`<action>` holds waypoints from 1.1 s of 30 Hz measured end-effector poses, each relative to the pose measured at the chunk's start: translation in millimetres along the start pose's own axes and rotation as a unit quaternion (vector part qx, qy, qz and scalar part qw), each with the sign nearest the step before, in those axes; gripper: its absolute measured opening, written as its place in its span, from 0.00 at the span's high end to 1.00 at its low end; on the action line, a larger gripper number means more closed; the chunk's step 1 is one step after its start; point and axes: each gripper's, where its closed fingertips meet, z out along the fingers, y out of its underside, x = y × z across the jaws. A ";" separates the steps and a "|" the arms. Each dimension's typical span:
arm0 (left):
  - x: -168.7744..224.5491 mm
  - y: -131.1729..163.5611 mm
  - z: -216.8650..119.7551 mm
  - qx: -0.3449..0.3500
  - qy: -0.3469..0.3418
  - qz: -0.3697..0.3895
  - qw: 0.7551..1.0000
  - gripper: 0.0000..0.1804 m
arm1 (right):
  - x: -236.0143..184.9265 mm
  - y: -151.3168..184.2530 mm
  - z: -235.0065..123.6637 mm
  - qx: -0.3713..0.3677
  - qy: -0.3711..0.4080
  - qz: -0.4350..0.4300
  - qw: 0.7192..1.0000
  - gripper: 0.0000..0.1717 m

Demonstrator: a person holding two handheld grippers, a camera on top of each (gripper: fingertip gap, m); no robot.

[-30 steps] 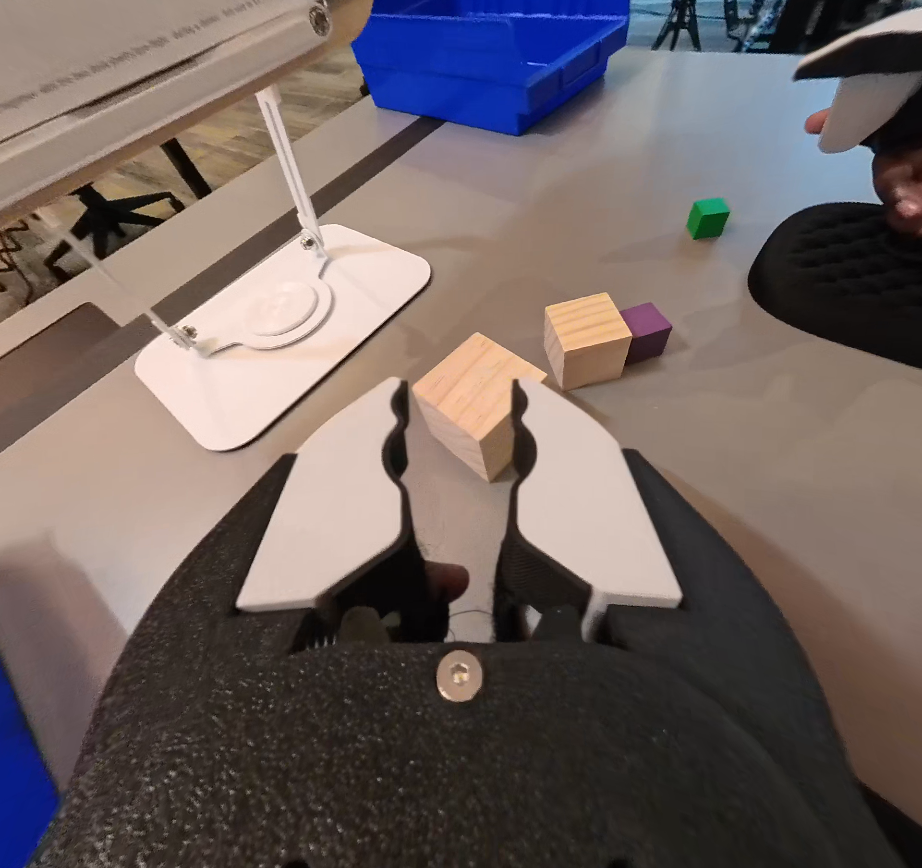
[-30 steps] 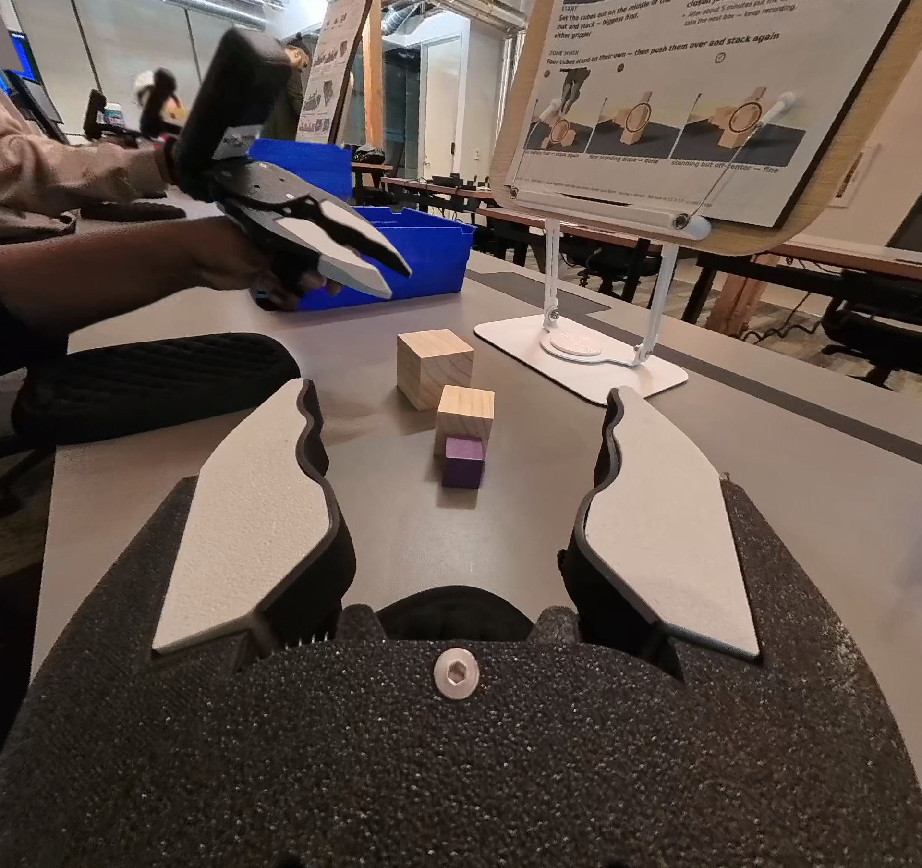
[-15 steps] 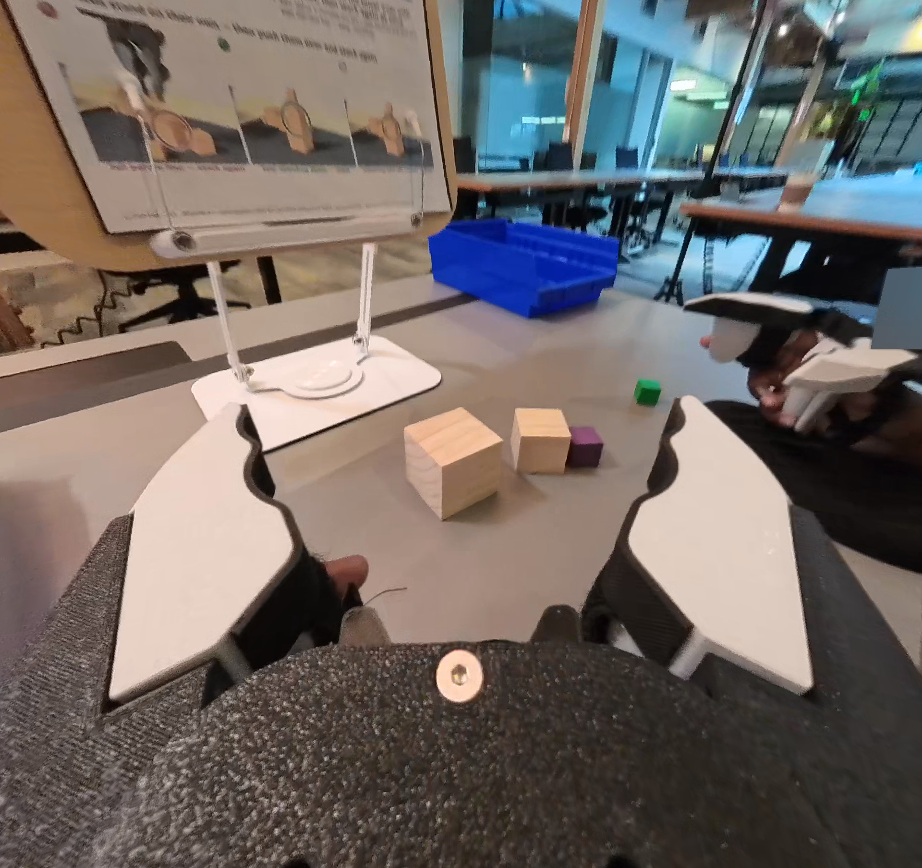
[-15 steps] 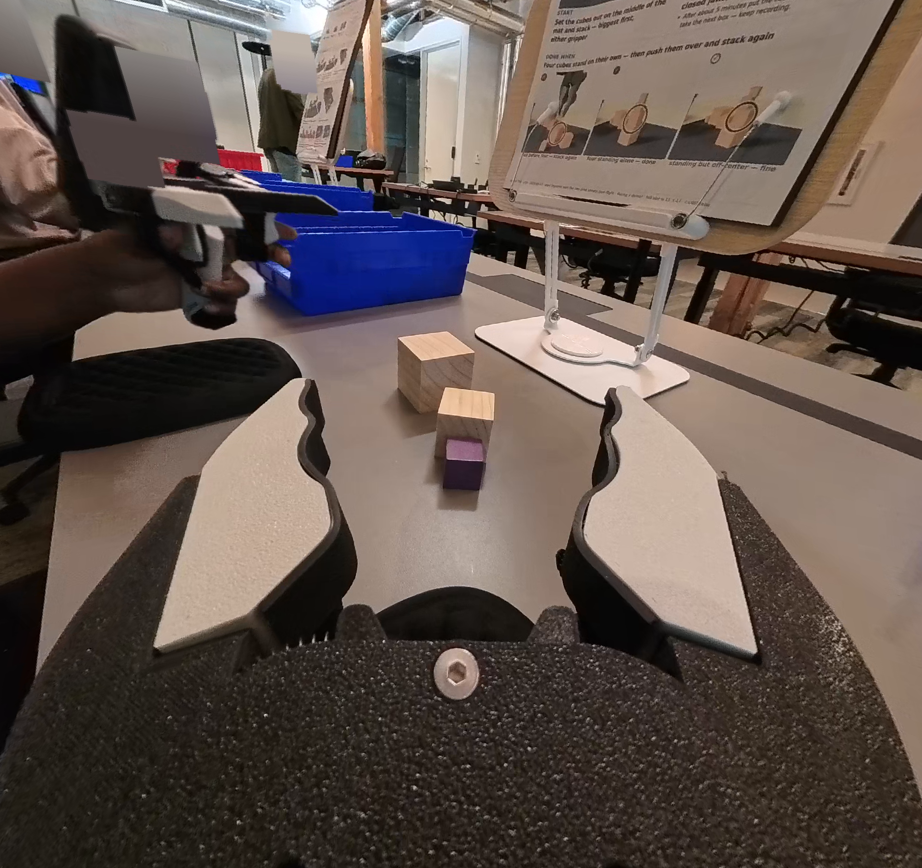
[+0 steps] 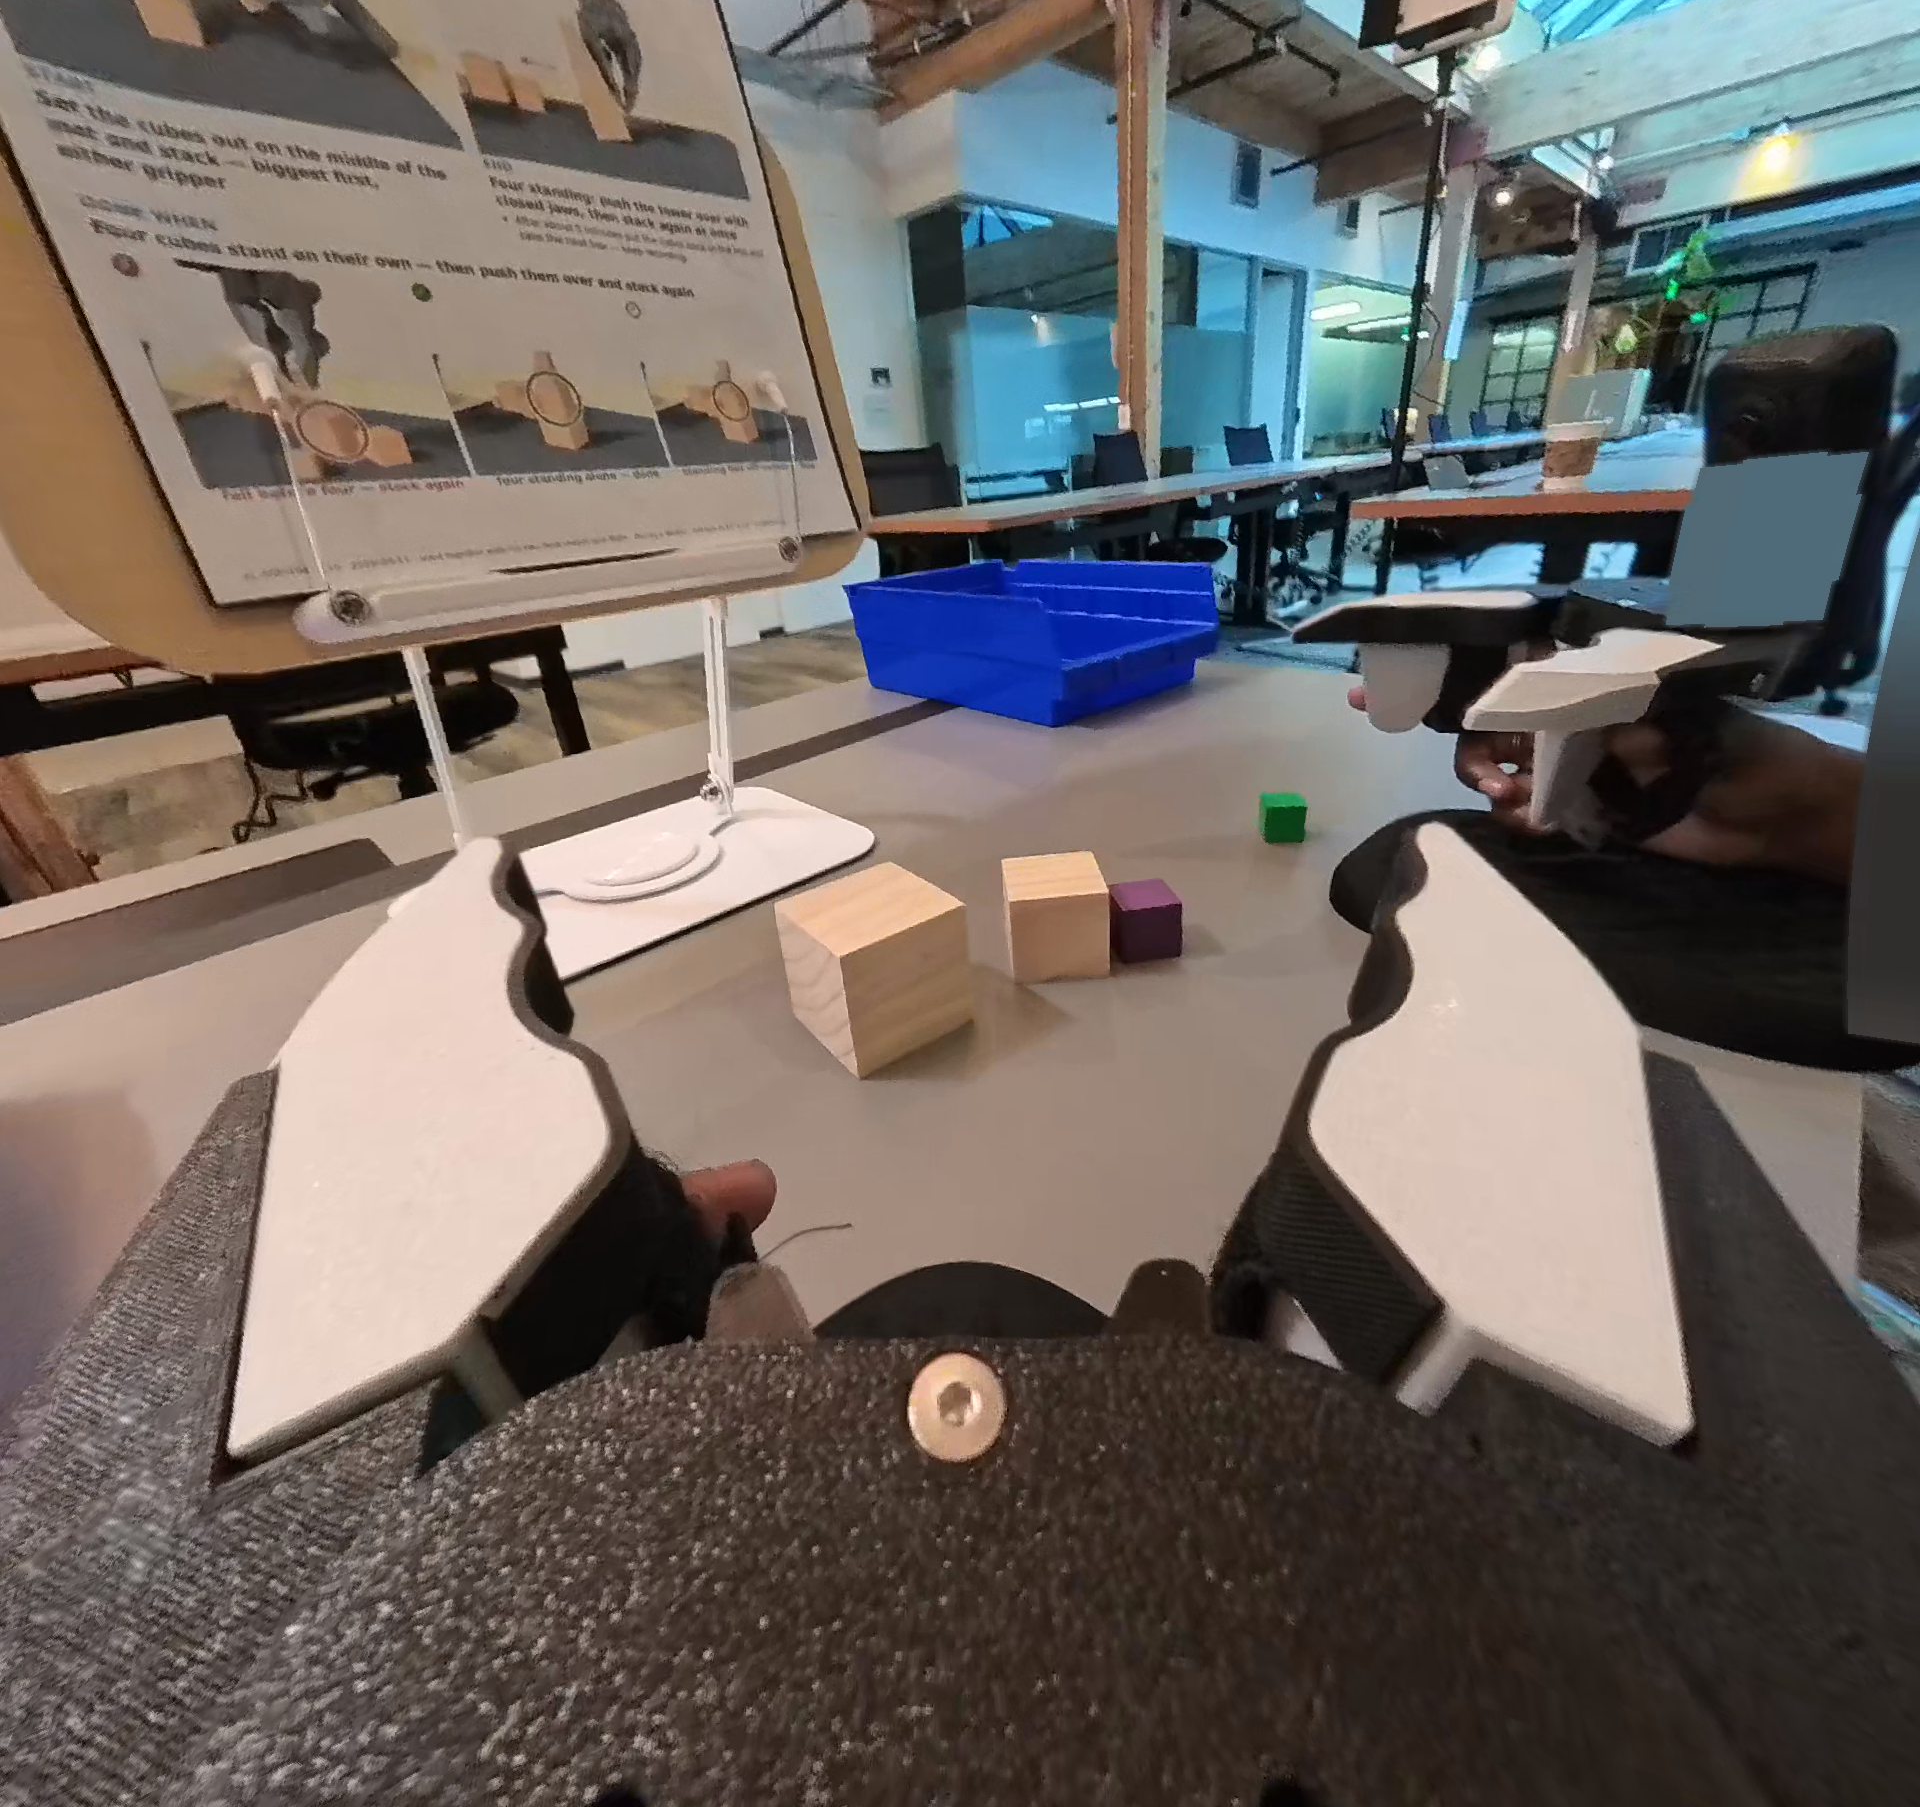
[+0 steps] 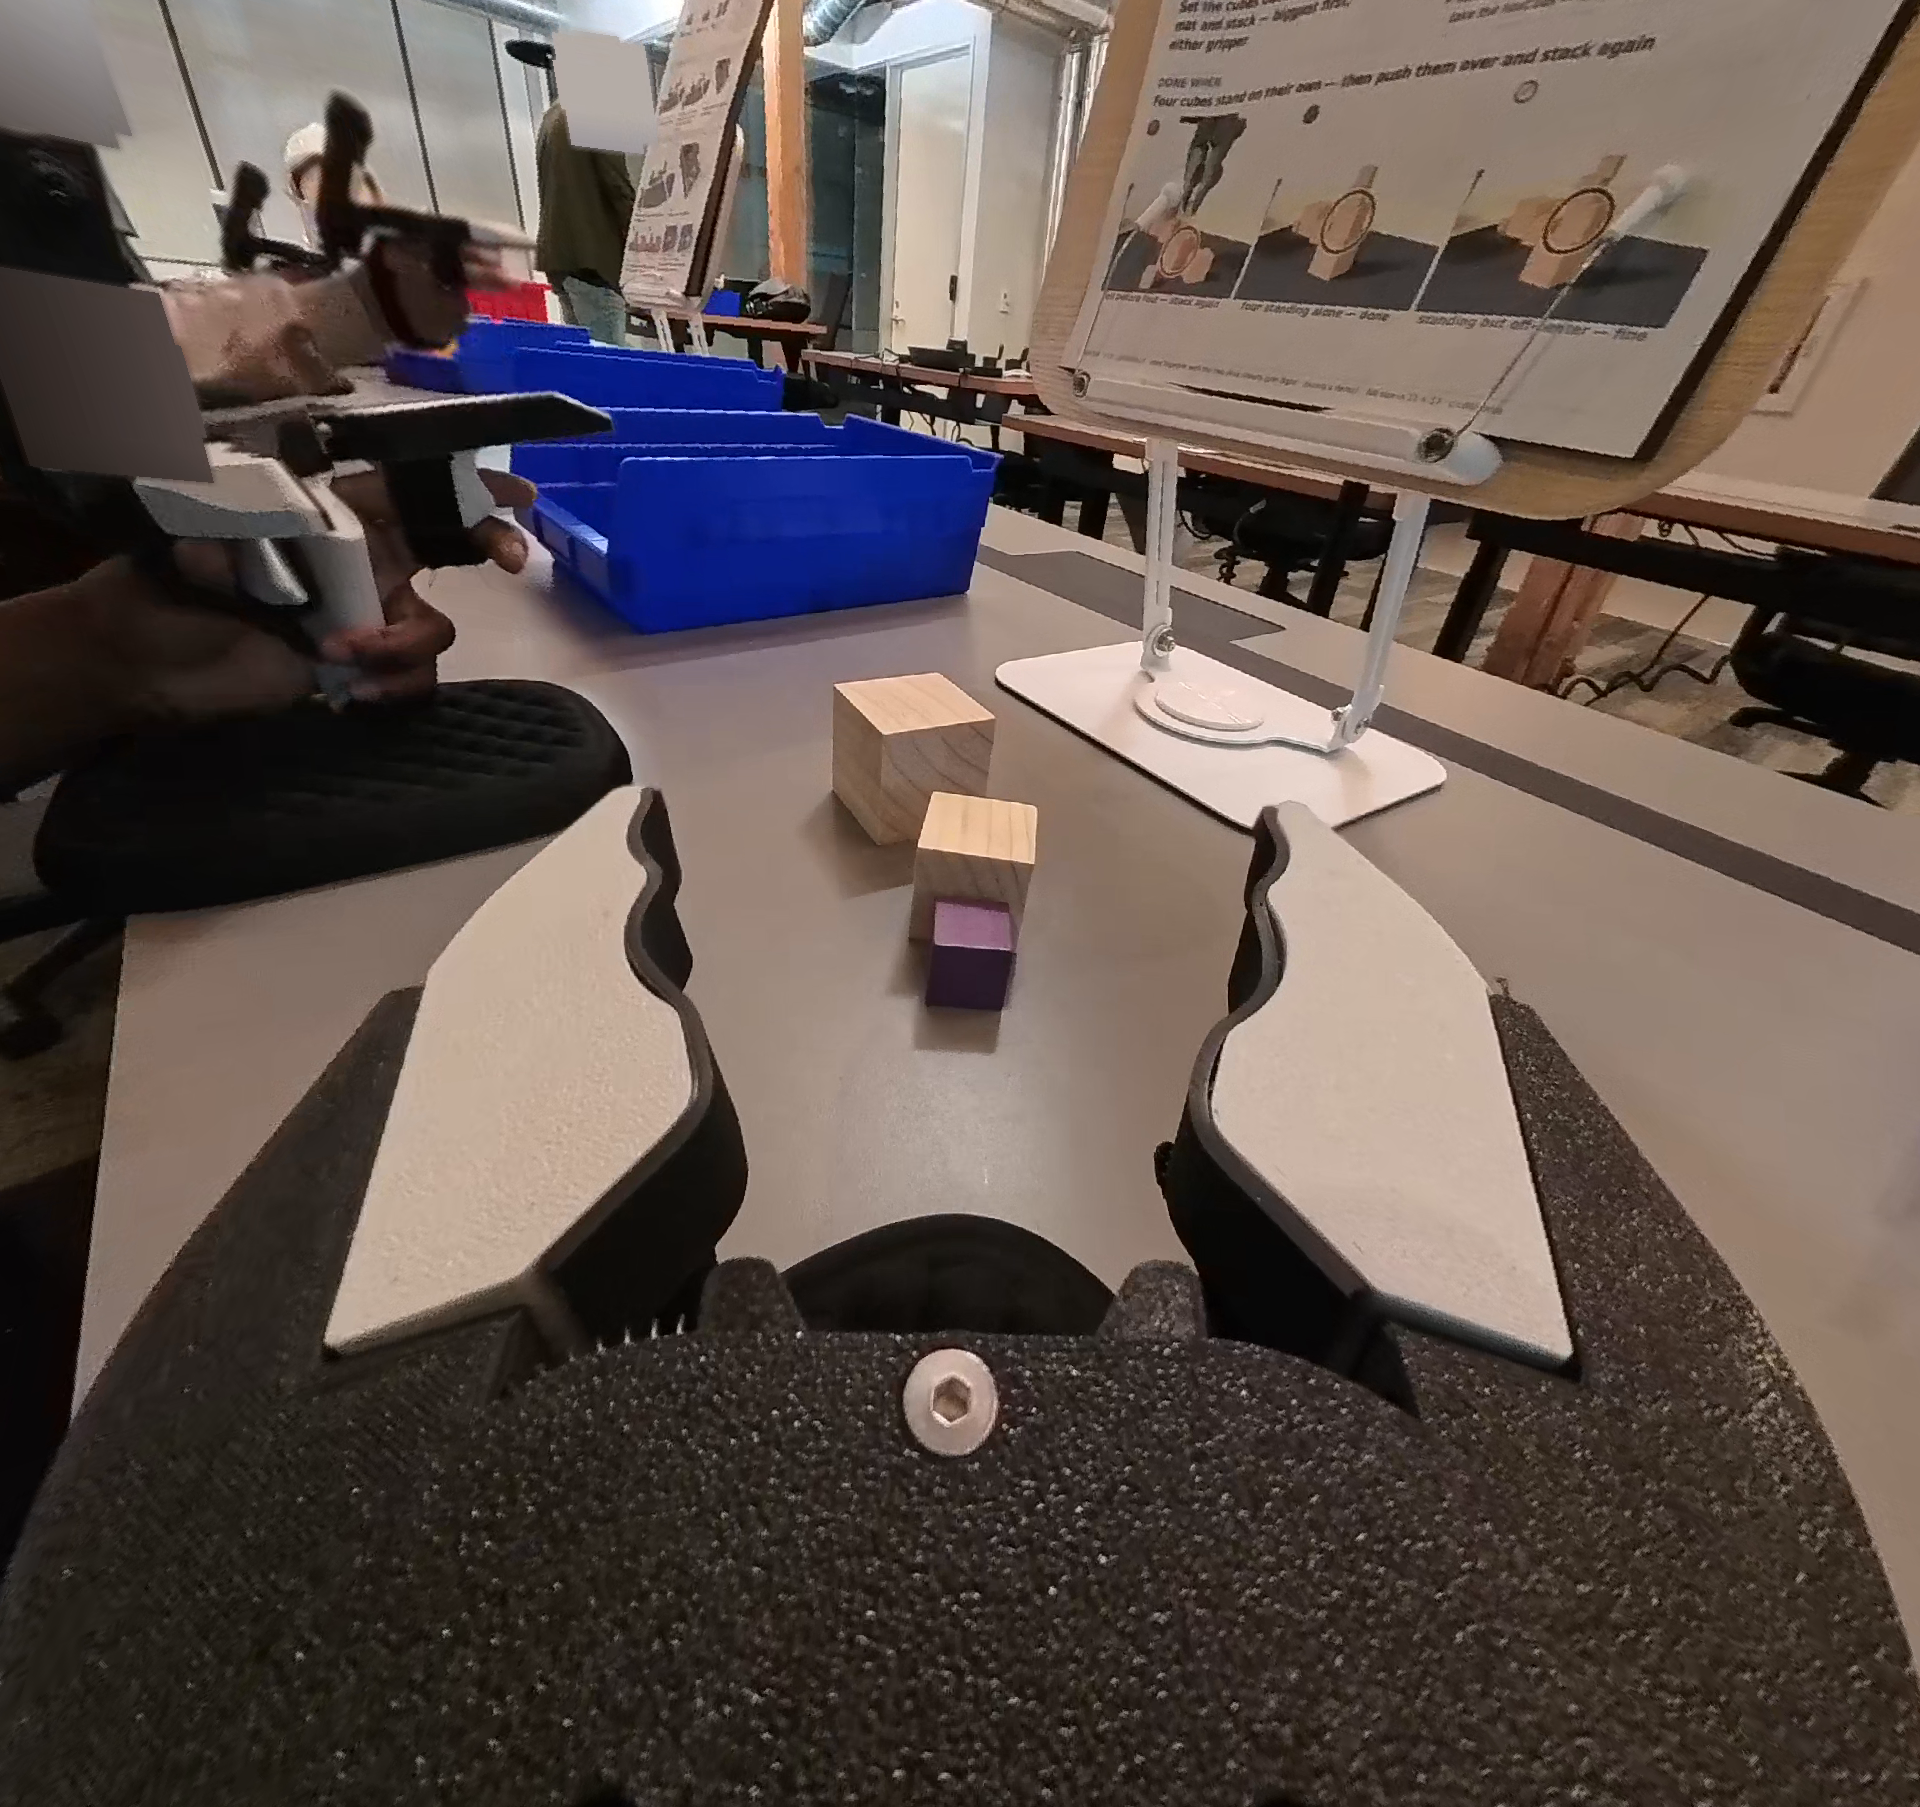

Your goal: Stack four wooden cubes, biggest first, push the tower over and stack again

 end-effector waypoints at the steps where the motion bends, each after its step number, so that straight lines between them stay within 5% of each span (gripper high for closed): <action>1: -0.4 0.1 -0.8 0.005 -0.002 0.000 1.000 0.19 | -0.3 0.3 0.3 -0.001 -0.001 0.000 1.000 0.40; 22: -0.3 4.0 -3.0 0.008 -0.012 0.009 1.000 0.21 | -3.5 4.0 6.3 -0.036 -0.022 0.006 0.999 0.39; 33: -0.8 4.1 -3.3 0.008 -0.015 0.009 1.000 0.22 | -3.5 -7.3 23.7 -0.146 -0.094 -0.068 0.983 0.38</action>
